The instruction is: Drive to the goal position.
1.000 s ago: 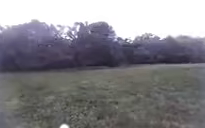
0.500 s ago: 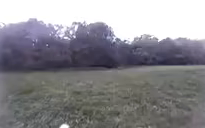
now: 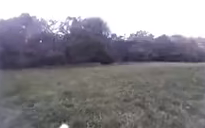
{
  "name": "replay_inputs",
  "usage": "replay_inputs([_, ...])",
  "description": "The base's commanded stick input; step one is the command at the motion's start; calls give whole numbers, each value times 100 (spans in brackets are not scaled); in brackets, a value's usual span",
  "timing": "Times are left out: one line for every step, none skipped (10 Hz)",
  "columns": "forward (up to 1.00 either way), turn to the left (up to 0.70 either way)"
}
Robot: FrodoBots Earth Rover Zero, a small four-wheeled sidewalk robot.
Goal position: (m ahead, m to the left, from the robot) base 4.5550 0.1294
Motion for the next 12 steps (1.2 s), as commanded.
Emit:
replay_inputs([70,-24])
replay_inputs([70,-11])
replay_inputs([70,-9])
replay_inputs([70,-13])
replay_inputs([70,-23])
replay_inputs([70,-35])
replay_inputs([70,-35])
replay_inputs([70,-35])
replay_inputs([70,-35])
replay_inputs([70,-35])
replay_inputs([70,-35])
replay_inputs([70,-35])
